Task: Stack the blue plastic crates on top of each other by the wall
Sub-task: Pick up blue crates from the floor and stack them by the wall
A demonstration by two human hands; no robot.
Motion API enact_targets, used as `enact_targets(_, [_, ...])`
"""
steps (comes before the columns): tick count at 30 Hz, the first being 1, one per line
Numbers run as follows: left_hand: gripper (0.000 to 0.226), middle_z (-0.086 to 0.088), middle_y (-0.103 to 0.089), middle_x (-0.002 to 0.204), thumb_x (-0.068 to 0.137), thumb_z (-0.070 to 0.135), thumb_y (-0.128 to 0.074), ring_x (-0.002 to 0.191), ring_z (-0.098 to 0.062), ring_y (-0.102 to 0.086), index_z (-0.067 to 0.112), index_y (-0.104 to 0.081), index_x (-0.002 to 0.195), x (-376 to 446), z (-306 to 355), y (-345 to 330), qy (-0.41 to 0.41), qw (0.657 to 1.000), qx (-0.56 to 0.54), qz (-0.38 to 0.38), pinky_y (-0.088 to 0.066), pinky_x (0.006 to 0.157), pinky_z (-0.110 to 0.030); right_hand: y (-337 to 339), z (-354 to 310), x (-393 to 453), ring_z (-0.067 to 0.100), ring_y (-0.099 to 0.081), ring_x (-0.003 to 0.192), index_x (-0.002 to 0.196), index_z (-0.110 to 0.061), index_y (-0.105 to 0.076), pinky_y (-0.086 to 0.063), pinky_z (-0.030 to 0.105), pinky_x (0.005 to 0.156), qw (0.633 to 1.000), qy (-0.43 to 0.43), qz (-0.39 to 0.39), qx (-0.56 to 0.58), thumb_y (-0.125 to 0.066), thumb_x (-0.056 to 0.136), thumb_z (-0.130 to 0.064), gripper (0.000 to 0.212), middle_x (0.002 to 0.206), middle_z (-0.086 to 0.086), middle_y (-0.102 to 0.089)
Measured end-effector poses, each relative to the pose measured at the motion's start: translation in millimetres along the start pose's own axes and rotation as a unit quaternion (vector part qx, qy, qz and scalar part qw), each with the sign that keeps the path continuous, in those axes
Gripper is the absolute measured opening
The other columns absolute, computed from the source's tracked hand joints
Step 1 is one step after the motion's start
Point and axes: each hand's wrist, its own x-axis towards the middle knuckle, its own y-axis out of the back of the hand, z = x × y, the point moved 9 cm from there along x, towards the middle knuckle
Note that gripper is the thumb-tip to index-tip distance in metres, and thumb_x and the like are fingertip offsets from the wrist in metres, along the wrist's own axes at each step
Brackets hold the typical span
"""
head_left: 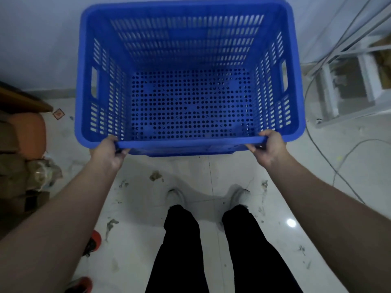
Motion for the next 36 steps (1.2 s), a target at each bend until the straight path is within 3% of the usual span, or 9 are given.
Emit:
enact_targets(8, [0.04,-0.006,-0.063,0.101,0.091,0.01,-0.053,0.073,-0.019,-0.063,0.014,-0.045,0.129,-2,2,-1,-0.014,0.999,0.03,0.017,-0.05,0.051,-0.026,-6,-11,-14,0.028,-0.063,0.093,0.133,-0.016,-0.03,-0.061,0.041,0.063,0.998,0.045,0.007,-0.046,-0.051,0.084,-0.001,0.055,0.122,0.015,-0.049])
enact_targets(13, [0.046,-0.009,-0.066,0.111,0.089,0.012,-0.058,0.078,-0.021,-0.069,0.012,-0.043,0.132,-6,12,-11,-0.038,0.998,0.032,0.035,-0.056,0.053,-0.029,-27,-26,-20,0.02,-0.058,0.077,0.099,-0.012,-0.037,-0.062,0.041,0.07,0.996,0.048,-0.009,-0.068,-0.044,0.093,-0.001,0.014,0.094,0.008,-0.046])
enact_targets(17, [0.049,-0.007,-0.067,0.099,0.087,0.017,-0.061,0.065,-0.018,-0.066,0.014,-0.043,0.132,-14,10,-13,-0.061,0.997,0.036,0.04,-0.053,0.052,-0.025,-26,-24,-13,0.026,-0.066,0.085,0.127,-0.015,-0.032,-0.062,0.043,0.068,0.997,0.044,-0.016,-0.054,-0.05,0.09,-0.004,0.043,0.112,0.014,-0.053])
enact_targets(21, [0.067,-0.009,-0.065,0.114,0.079,0.026,-0.068,0.081,-0.021,-0.07,0.015,-0.036,0.137,-17,15,-10,-0.075,0.995,0.028,0.059,-0.058,0.057,-0.031,-23,-27,-10,0.029,-0.07,0.089,0.131,-0.016,-0.032,-0.062,0.044,0.066,0.997,0.056,0.016,-0.052,-0.054,0.091,-0.013,0.046,0.119,0.015,-0.057])
enact_targets(24, [0.091,-0.008,-0.044,0.138,0.071,0.049,-0.067,0.118,-0.029,-0.053,0.024,-0.02,0.145,-52,25,3,-0.1,0.951,0.196,0.22,-0.051,0.091,-0.044,-27,-18,-23,0.024,-0.071,0.086,0.128,-0.018,-0.047,-0.06,0.034,0.058,0.981,0.038,0.017,-0.191,-0.05,0.09,-0.055,0.053,0.115,0.009,-0.066])
enact_targets(26, [0.088,-0.013,-0.036,0.144,0.078,0.049,-0.061,0.131,-0.032,-0.04,0.014,-0.023,0.148,-86,55,-5,-0.249,0.848,0.377,0.276,-0.032,0.107,-0.04,-33,-1,-41,0.019,-0.067,0.075,0.107,-0.011,-0.063,-0.054,0.03,0.057,0.927,0.046,-0.033,-0.372,-0.036,0.091,-0.068,0.065,0.095,0.007,-0.071])
enact_targets(29, [0.056,-0.015,-0.049,0.134,0.091,0.042,-0.047,0.127,-0.032,-0.044,0.008,-0.046,0.135,-119,61,-76,-0.506,0.65,0.564,0.057,-0.017,0.113,-0.039,-81,-9,-77,0.017,-0.055,0.069,0.076,-0.01,-0.059,-0.044,0.035,0.071,0.719,0.322,-0.105,-0.607,-0.048,0.097,-0.044,0.041,0.072,0.001,-0.061])
enact_targets(32, [0.057,-0.01,-0.061,0.114,0.096,0.054,-0.025,0.114,-0.031,-0.053,0.014,-0.06,0.117,-98,30,-105,-0.439,0.516,0.731,-0.082,-0.01,0.115,-0.048,-118,-20,-76,0.026,-0.051,0.108,0.101,-0.015,-0.066,-0.022,0.041,0.109,0.506,0.46,-0.071,-0.726,-0.045,0.095,-0.05,0.042,0.101,0.004,-0.061])
enact_targets(36, [0.061,-0.013,-0.06,0.097,0.093,0.061,-0.025,0.094,-0.036,-0.054,0.01,-0.059,0.096,-99,12,-98,-0.444,0.448,0.772,-0.077,-0.032,0.096,-0.052,-104,5,-59,0.03,-0.055,0.099,0.095,-0.014,-0.069,-0.02,0.045,0.108,0.428,0.476,-0.059,-0.766,-0.034,0.094,-0.058,0.057,0.094,0.006,-0.065])
